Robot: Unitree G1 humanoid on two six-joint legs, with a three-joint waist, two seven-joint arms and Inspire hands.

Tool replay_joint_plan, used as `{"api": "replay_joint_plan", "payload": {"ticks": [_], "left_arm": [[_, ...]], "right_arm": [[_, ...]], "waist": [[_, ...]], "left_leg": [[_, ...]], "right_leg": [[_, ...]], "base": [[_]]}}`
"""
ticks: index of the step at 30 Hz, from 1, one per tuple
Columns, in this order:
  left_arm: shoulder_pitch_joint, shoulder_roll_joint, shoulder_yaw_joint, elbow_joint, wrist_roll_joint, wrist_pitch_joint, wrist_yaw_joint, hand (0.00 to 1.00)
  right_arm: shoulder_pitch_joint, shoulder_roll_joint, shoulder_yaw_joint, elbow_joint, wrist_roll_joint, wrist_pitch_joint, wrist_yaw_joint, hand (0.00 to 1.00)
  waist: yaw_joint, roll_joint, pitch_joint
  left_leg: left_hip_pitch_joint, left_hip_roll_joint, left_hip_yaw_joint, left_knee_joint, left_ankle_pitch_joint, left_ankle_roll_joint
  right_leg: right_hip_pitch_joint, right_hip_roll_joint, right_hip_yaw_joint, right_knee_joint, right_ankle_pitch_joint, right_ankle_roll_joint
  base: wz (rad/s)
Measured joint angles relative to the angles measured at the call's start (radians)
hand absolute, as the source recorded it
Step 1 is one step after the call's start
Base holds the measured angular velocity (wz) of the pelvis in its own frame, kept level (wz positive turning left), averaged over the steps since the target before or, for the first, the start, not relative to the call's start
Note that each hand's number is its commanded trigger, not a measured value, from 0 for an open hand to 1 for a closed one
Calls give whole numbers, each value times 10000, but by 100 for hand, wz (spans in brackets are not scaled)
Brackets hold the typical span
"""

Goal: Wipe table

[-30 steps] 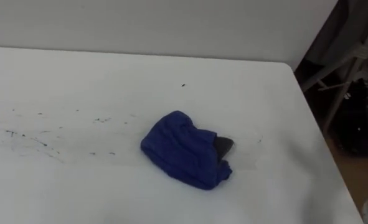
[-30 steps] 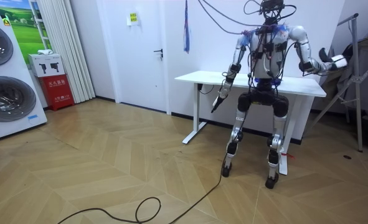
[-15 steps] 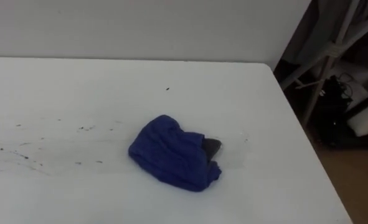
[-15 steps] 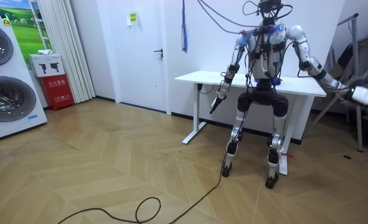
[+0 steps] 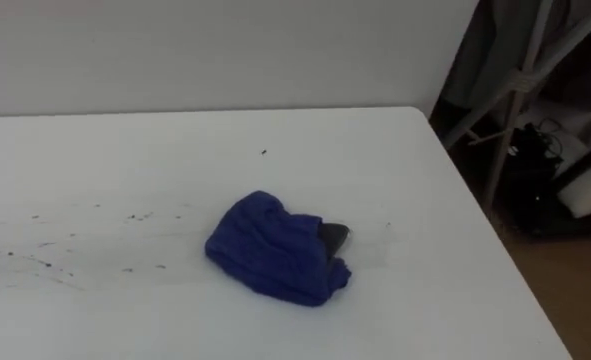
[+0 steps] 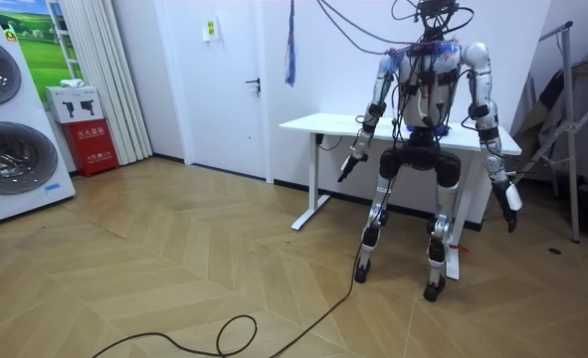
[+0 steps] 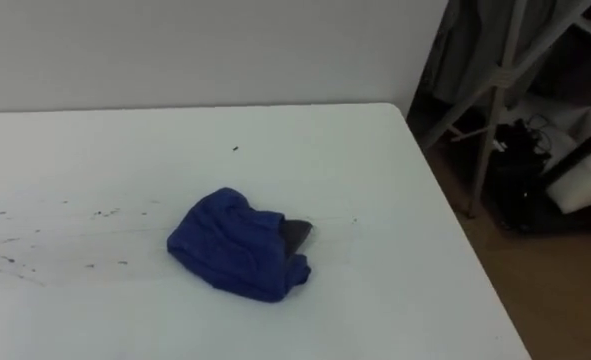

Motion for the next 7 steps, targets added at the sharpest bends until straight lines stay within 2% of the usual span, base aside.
{"api": "replay_joint_plan", "payload": {"ticks": [3,5,7], "left_arm": [[-124,-73,-511,23,315,157,234,0],[-220,-143,-736,24,434,237,315,0],[-276,-180,-910,26,495,334,319,0]], "right_arm": [[-640,40,781,-499,-1641,213,25,0],[-976,53,1066,-1033,-2293,197,-38,0],[-1230,97,1321,-1355,-2411,124,-129,0]], "waist": [[350,149,34],[499,198,71],[656,204,75]], "left_leg": [[-21,-12,-96,18,38,47],[-101,-19,-192,50,41,52],[-202,-22,-388,99,42,53]], "right_leg": [[28,-2,-51,1,0,0],[8,-3,-106,-14,0,0],[12,-3,-226,-36,-1,0]], "base": [[6],[11],[14]]}}
